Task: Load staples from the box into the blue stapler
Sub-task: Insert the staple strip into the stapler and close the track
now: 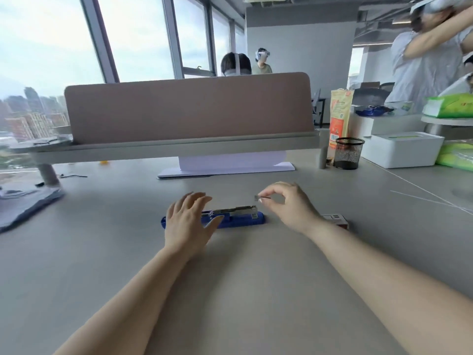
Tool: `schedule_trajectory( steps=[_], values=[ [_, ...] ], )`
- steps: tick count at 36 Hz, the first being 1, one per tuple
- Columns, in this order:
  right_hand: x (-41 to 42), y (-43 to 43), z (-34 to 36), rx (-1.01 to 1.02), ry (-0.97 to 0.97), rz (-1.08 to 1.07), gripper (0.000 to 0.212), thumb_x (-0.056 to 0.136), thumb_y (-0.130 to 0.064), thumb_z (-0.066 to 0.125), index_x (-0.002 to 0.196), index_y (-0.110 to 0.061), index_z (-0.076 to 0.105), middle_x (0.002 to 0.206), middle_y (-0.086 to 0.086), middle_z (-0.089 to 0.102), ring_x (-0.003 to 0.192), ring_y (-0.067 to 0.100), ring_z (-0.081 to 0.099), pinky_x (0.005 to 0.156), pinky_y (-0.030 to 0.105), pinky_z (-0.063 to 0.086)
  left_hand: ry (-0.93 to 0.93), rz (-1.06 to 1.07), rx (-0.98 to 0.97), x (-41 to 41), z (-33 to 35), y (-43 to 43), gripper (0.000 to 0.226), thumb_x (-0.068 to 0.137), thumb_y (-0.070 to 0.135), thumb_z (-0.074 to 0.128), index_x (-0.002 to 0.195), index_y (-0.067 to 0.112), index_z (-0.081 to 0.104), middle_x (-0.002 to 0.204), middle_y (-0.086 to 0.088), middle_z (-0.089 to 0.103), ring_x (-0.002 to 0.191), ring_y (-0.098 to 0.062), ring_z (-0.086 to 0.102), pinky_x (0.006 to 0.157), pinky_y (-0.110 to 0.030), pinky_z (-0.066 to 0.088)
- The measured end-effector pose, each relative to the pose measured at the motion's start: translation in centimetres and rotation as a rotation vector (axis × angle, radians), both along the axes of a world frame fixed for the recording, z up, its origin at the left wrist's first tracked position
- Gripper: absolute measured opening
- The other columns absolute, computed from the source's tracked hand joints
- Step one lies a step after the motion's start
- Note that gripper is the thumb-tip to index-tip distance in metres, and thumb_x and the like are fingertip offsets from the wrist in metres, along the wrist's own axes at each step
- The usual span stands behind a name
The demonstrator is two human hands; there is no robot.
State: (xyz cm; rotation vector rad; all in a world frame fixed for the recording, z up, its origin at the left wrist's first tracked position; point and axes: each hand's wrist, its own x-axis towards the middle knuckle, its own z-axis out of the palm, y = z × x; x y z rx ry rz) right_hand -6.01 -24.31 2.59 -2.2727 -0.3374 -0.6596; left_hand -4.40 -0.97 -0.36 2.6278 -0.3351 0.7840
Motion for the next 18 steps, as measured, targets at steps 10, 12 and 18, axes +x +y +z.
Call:
schedule_trajectory(
  steps=[10, 12, 18],
  values=[
    [1.9, 2.9, -3.1, -0.049, -0.299, -0.208, 0.011, 0.079, -0.033, 0.061, 0.084, -0.026, 0.070, 0.088, -0.008, 0.071, 0.093, 0.019, 0.059, 0.083, 0.032, 0.035, 0.128, -0.090, 0.089, 1.5, -0.9, 0.1, 0.044, 0.086, 0.058, 0.044, 0.127, 0.043, 0.046, 0.128, 0.012, 0.056, 0.129, -0.013, 0.043, 0.117, -0.046, -0.001],
    [2.0, 3.0, -3.2, -0.043, -0.273, -0.181, 0.011, 0.078, -0.032, 0.062, 0.083, -0.026, 0.070, 0.088, -0.008, 0.071, 0.093, 0.020, 0.060, 0.083, 0.037, 0.040, 0.141, -0.085, 0.069, 1.6, -0.9, 0.0, 0.041, 0.087, 0.057, 0.044, 0.124, 0.042, 0.050, 0.125, 0.012, 0.057, 0.123, -0.015, 0.048, 0.117, -0.044, 0.002],
    [2.2, 3.4, -3.4, -0.056, -0.209, -0.137, 0.013, 0.076, -0.034, 0.062, 0.082, -0.025, 0.071, 0.088, -0.007, 0.072, 0.092, 0.020, 0.060, 0.083, 0.039, 0.042, 0.145, -0.086, -0.003, 1.6, -0.9, 0.3, 0.028, 0.085, 0.049, 0.051, 0.110, 0.039, 0.057, 0.113, 0.011, 0.060, 0.116, -0.015, 0.051, 0.116, -0.041, 0.004]
  ],
)
